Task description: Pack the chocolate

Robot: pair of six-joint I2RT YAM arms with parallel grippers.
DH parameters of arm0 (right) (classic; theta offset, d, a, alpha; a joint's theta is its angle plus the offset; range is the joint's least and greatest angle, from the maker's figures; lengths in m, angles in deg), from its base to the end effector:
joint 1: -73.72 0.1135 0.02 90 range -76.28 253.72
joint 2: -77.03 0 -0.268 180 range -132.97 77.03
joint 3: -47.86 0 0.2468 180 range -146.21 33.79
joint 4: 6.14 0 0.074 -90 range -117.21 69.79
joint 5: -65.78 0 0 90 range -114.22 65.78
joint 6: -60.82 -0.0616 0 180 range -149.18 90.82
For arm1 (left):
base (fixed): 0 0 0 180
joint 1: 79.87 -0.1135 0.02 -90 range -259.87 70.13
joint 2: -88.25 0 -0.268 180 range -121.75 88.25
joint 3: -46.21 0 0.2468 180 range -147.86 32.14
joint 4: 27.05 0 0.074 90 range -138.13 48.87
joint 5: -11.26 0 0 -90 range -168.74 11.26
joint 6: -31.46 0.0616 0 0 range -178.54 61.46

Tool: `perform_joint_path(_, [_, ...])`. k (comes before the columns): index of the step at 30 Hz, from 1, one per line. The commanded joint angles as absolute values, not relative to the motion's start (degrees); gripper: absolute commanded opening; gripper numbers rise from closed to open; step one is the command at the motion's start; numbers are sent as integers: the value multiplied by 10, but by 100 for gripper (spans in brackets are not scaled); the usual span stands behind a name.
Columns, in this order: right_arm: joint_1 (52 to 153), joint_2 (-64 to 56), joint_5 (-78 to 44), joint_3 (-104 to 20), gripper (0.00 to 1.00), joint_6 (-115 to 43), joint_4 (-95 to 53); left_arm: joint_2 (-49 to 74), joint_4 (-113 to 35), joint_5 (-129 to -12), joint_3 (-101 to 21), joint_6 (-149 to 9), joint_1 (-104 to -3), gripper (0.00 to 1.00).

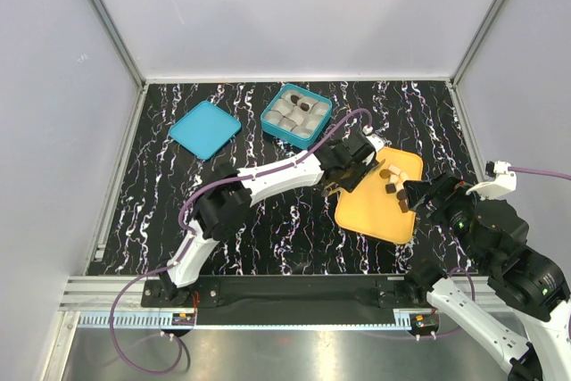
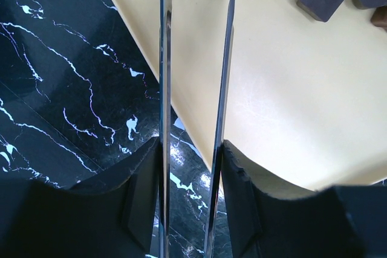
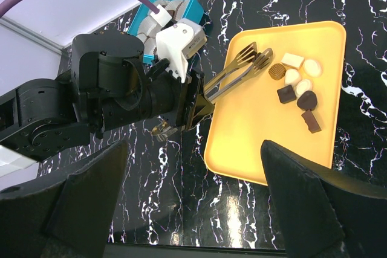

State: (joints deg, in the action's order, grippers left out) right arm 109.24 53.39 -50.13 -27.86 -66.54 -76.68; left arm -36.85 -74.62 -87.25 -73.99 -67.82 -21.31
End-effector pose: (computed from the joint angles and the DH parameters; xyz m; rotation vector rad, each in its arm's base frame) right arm 0.0554 0.0065 0.3747 0.3379 1.8537 0.4514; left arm 0.2697 -0.4237 0.2047 0.9847 2.2984 -0.3196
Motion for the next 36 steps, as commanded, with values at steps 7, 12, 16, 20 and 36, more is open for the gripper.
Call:
perform_joint_path(7, [1095, 533, -502, -298, 100, -672, -751, -337, -737, -874, -739, -681, -210, 43])
perform_joint_path(12, [1096, 536, -499, -299, 100, -677, -752, -326, -743, -877, -739, -683, -210, 41])
perform_joint_path(16, [1096, 540, -498, -298, 100, -680, -757, -312, -745, -878, -733, -686, -210, 40])
perform_joint_path(20, [1096, 544, -498, -297, 100, -683, -756, -301, -747, -880, -731, -688, -210, 39])
perform_joint_path(36, [1096, 546, -493, -296, 100, -687, -756, -250, -795, -888, -755, -706, -212, 37])
